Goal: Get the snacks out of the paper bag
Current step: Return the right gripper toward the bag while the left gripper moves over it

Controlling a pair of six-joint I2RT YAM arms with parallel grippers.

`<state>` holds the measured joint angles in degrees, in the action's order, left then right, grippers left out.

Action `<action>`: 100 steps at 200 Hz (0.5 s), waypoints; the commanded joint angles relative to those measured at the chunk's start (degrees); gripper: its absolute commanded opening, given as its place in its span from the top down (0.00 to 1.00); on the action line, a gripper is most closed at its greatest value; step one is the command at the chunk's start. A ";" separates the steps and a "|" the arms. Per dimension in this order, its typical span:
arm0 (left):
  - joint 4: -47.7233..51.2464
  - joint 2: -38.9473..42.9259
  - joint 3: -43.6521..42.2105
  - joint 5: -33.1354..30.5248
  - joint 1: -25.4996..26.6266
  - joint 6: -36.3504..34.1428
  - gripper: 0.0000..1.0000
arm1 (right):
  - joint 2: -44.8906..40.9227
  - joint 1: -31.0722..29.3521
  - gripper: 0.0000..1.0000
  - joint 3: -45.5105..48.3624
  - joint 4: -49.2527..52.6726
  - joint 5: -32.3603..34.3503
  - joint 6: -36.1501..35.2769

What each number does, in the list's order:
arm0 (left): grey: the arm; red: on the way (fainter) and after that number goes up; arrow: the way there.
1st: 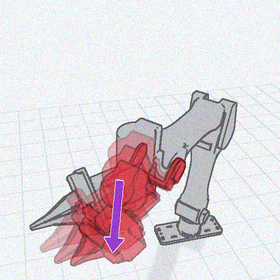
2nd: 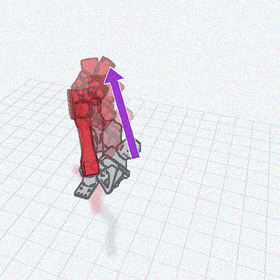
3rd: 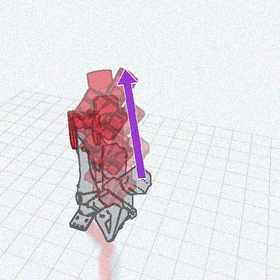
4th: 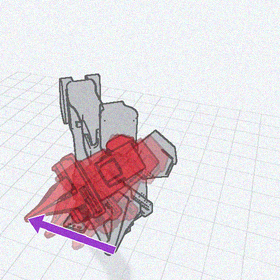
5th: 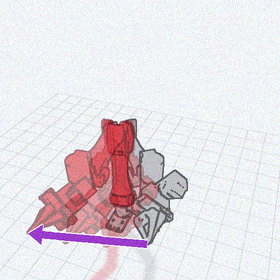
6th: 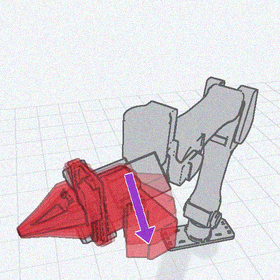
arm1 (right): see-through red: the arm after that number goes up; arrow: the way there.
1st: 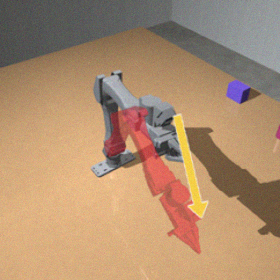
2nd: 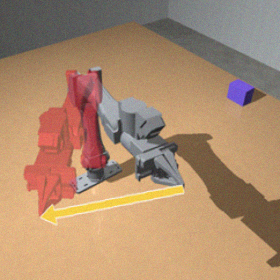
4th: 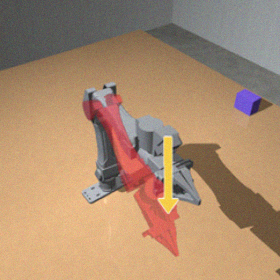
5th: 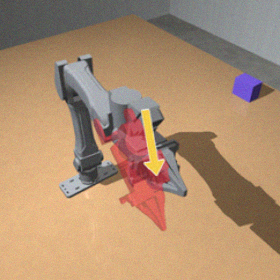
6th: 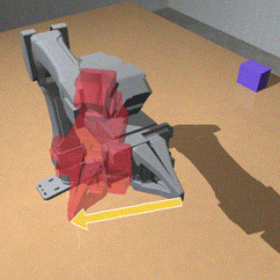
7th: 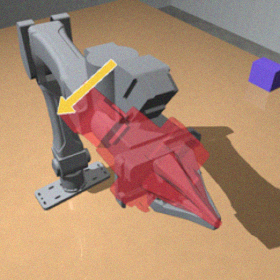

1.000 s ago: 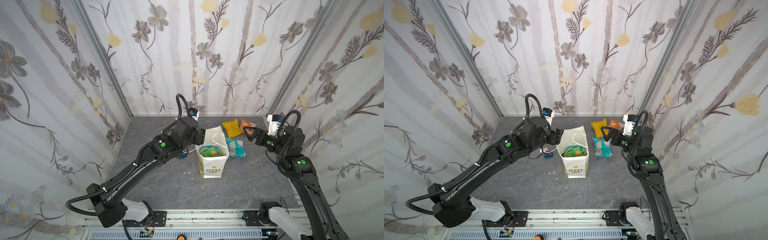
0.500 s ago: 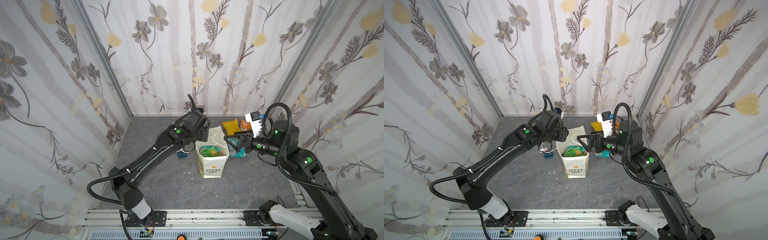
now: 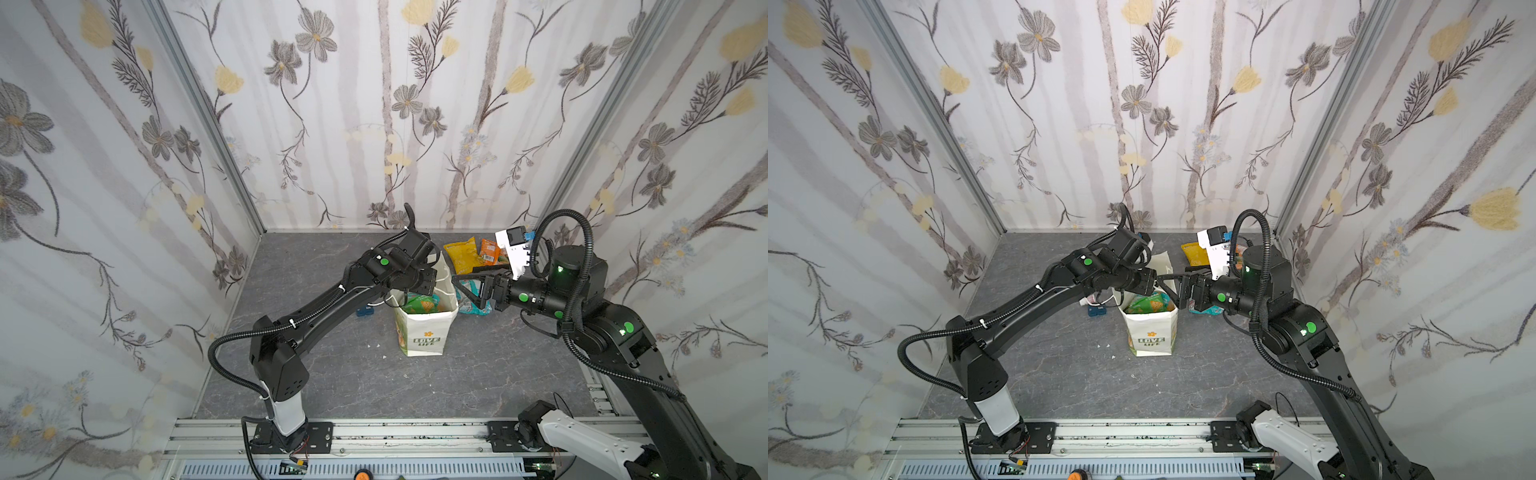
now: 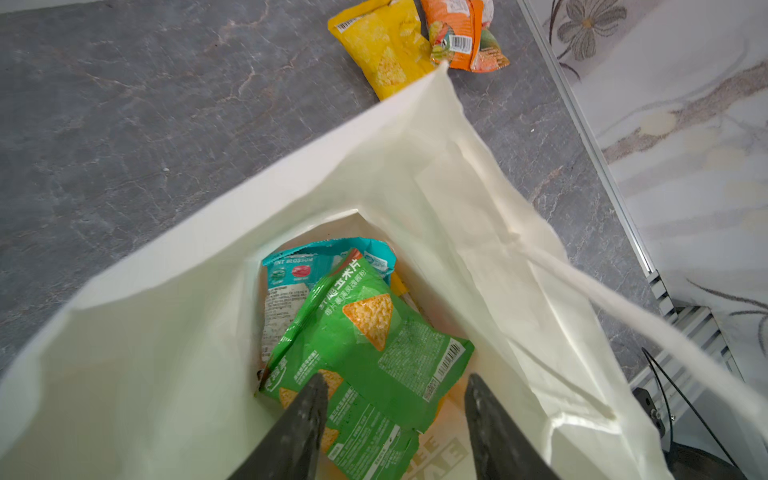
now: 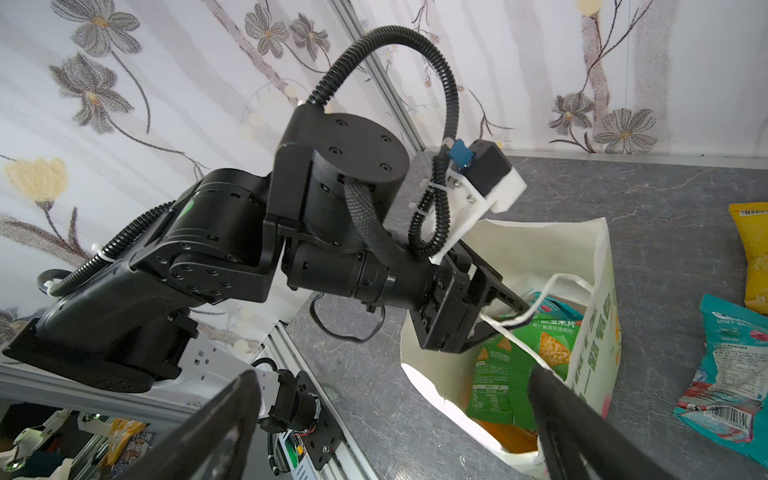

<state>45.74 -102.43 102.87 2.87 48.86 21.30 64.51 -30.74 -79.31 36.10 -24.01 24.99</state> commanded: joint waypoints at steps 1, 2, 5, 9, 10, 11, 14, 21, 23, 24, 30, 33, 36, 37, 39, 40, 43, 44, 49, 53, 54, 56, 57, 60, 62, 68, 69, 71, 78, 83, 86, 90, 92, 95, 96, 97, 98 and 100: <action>1.41 -1.50 0.38 -0.47 0.51 -0.75 0.43 | -0.06 -0.06 0.01 0.51 -1.23 0.59 -0.21; 1.48 -1.57 0.39 -0.53 0.57 -0.83 0.43 | -0.08 -0.08 0.01 0.53 -1.26 0.61 -0.21; 1.61 -1.83 0.40 -0.57 0.66 -0.96 0.43 | -0.04 -0.09 0.01 0.62 -1.28 0.67 -0.21; 1.89 -2.24 0.39 -0.79 0.73 -1.14 0.42 | -0.15 -0.11 0.01 0.69 -1.29 0.63 -0.21; 1.99 -2.29 0.35 -0.87 0.90 -1.20 0.42 | -0.12 -0.11 0.01 0.71 -1.29 0.63 -0.21; 2.03 -2.35 0.33 -0.90 0.93 -1.23 0.42 | -0.10 -0.06 0.01 0.72 -1.25 0.68 -0.21; 2.25 -2.56 0.44 -1.00 0.97 -1.38 0.41 | -0.13 -0.08 0.01 0.70 -1.28 0.61 -0.21; 2.58 -3.11 0.57 -1.27 1.26 -1.73 0.40 | -0.11 -0.11 0.01 0.82 -1.22 0.55 -0.22; 2.73 -3.27 0.55 -1.33 1.24 -1.77 0.39 | -0.14 -0.06 0.01 0.82 -1.23 0.54 -0.21; 2.71 -3.33 0.52 -1.35 1.33 -1.82 0.39 | -0.16 -0.09 0.01 0.78 -1.26 0.59 -0.21; 2.93 -3.65 0.53 -1.66 1.44 -1.96 0.38 | -0.25 -0.10 0.01 0.89 -1.32 0.61 -0.21; 2.91 -3.84 0.44 -1.82 1.49 -1.96 0.37 | -0.21 -0.11 0.01 0.86 -1.34 0.63 -0.21; 3.03 -3.97 0.45 -2.04 1.55 -2.04 0.37 | -0.21 -0.11 0.01 0.90 -1.30 0.70 -0.21; 2.99 -4.03 0.47 -2.11 1.57 -2.09 0.37 | -0.19 -0.11 0.01 0.91 -1.30 0.71 -0.21; 2.96 -4.12 0.48 -2.26 1.52 -2.13 0.37 | -0.25 -0.11 0.01 0.84 -1.34 0.67 -0.21; 3.00 -4.15 0.49 -2.31 1.64 -2.18 0.37 | -0.25 -0.11 0.01 0.83 -1.36 0.65 -0.21; 3.08 -4.31 0.39 -2.46 1.66 -2.22 0.36 | -0.22 -0.11 0.01 0.96 -1.40 0.72 -0.21; 3.11 -4.29 0.40 -2.49 1.62 -2.27 0.36 | -0.24 -0.06 0.01 0.98 -1.39 0.72 -0.21; 3.20 -4.53 0.40 -2.83 1.66 -2.36 0.35 | -0.19 -0.10 0.01 1.04 -1.48 0.72 -0.21; 3.44 -4.84 0.34 -3.01 1.66 -2.44 0.35 | -0.22 -0.11 0.01 1.07 -1.55 0.80 -0.21; 3.42 -4.91 0.37 -3.08 1.67 -2.47 0.35 | -0.20 -0.11 0.01 1.03 -1.55 0.76 -0.21; 3.51 -4.95 0.37 -3.19 1.70 -2.49 0.35 | -0.18 -0.11 0.01 1.09 -1.53 0.80 -0.21; 3.54 -5.05 0.34 -3.21 1.69 -2.53 0.34 | -0.18 -0.11 0.01 1.13 -1.50 0.80 -0.21; 3.58 -5.13 0.36 -3.34 1.71 -2.62 0.34 | -0.19 -0.11 0.01 1.16 -1.58 0.84 -0.21; 3.57 -5.30 0.33 -3.39 1.73 -2.65 0.34 | -0.24 -0.11 0.01 1.13 -1.56 0.81 -0.19; 3.61 -5.57 0.14 -3.55 1.75 -2.88 0.33 | -0.22 -0.11 0.01 1.25 -1.60 0.75 -0.17; 3.64 -5.58 0.14 -3.57 1.76 -2.90 0.32 | -0.20 -0.11 0.01 1.26 -1.58 0.73 -0.15; 3.52 -5.71 0.07 -3.57 1.76 -2.97 0.32 | -0.25 -0.11 0.00 1.33 -1.63 0.72 -0.13; 3.50 -6.02 -0.10 -3.75 1.75 -3.10 0.31 | -0.26 -0.10 0.01 1.27 -1.62 0.73 -0.12; 3.54 -6.19 -0.20 -3.90 1.77 -3.11 0.29 | -0.18 -0.11 0.01 1.42 -1.56 0.79 -0.13; 3.42 -6.39 -0.30 -4.01 1.76 -3.11 0.29 | -0.18 -0.11 0.01 1.40 -1.62 0.87 -0.12; 3.35 -6.52 -0.50 -4.23 1.76 -3.11 0.29 | -0.21 -0.11 0.01 1.39 -1.50 0.82 -0.12; 3.30 -6.52 -0.59 -4.38 1.83 -3.11 0.28 | -0.23 -0.11 0.01 1.36 -1.48 0.81 -0.12; 3.18 -6.60 -0.71 -4.67 1.81 -3.11 0.28 | -0.24 -0.11 0.01 1.49 -1.51 0.81 -0.12; 3.11 -6.62 -0.73 -4.74 1.83 -3.11 0.28 | -0.25 -0.06 0.01 1.51 -1.49 0.81 -0.12; 3.08 -6.72 -0.78 -4.86 1.80 -3.11 0.28 | -0.30 -0.09 0.01 1.52 -1.48 0.85 -0.12; 3.02 -6.77 -0.89 -4.92 1.78 -3.11 0.28 | -0.28 -0.10 0.01 1.48 -1.47 0.87 -0.12; 3.02 -6.78 -0.98 -5.21 1.77 -3.11 0.28 | -0.33 -0.11 0.01 1.47 -1.58 0.82 -0.12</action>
<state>48.29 -108.51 102.61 0.14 50.63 18.61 64.14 -30.79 -78.02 35.97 -23.62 25.02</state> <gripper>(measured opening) 0.719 0.994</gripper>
